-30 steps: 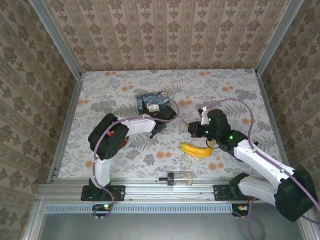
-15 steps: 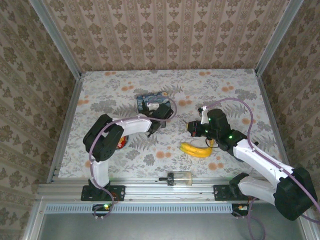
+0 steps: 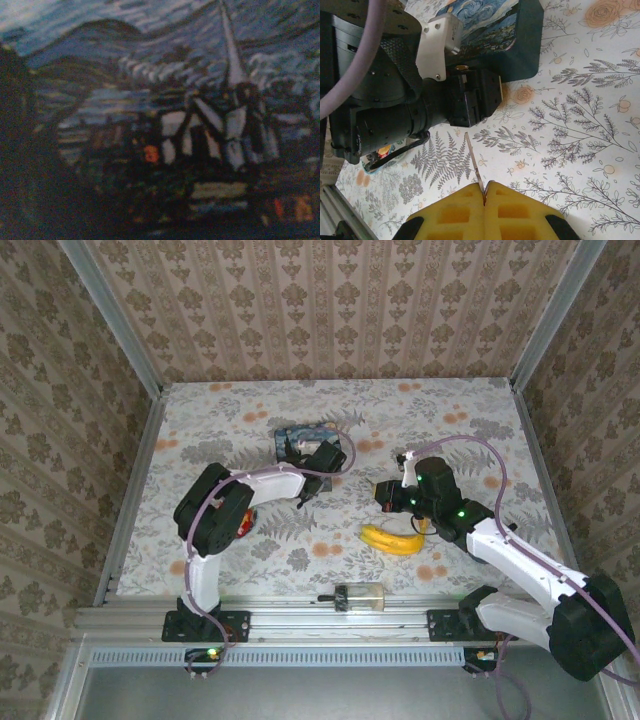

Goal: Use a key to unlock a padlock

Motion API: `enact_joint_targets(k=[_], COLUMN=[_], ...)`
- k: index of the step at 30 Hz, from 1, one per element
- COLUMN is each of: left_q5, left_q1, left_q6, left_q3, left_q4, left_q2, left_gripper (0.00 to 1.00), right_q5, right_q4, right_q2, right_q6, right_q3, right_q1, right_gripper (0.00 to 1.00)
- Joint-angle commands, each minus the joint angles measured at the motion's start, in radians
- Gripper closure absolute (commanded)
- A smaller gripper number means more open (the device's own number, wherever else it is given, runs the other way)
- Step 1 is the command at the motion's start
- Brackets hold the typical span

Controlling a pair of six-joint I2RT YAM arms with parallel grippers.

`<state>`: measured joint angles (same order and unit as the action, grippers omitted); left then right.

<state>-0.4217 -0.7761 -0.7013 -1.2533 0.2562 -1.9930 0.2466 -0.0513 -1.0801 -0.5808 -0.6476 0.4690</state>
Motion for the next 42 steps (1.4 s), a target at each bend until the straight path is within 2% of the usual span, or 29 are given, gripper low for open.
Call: enact_joint_targets(k=[1, 9, 20, 26, 31, 36, 41, 42], left_q5=[-0.013, -0.041, -0.061, -0.059, -0.047, 0.008, 0.088, 0.112], left_q1=[0.012, 0.011, 0.011, 0.012, 0.017, 0.017, 0.017, 0.017], left_q6=[0.037, 0.073, 0.104, 0.113, 0.125, 0.139, 0.084, 0.065], left_q3=[-0.035, -0.035, -0.041, -0.044, -0.04, -0.041, -0.035, -0.03], left_q4=[0.0, -0.035, -0.078, -0.09, -0.104, -0.09, -0.043, -0.037], left_q2=[-0.022, -0.038, -0.048, -0.058, -0.058, -0.042, -0.003, 0.009], left_gripper=[0.44, 0.53, 0.5, 0.63, 0.82, 0.84, 0.84, 0.89], right_q5=[0.008, 0.016, 0.03, 0.028, 0.028, 0.015, 0.002, 0.002], right_q4=[0.023, 0.035, 0.049, 0.047, 0.041, 0.031, 0.028, 0.031], right_q2=[-0.007, -0.017, -0.029, -0.027, -0.03, -0.032, -0.048, -0.054], right_q6=[-0.007, -0.011, -0.014, -0.013, -0.013, -0.011, -0.007, -0.007], right_q3=[0.003, 0.005, 0.008, 0.008, 0.006, 0.008, 0.016, 0.017], right_q1=[-0.004, -0.004, -0.004, -0.004, -0.004, -0.004, -0.004, -0.004], right_gripper=[1.0, 1.0, 1.0, 1.0, 1.0, 1.0, 1.0, 1.0])
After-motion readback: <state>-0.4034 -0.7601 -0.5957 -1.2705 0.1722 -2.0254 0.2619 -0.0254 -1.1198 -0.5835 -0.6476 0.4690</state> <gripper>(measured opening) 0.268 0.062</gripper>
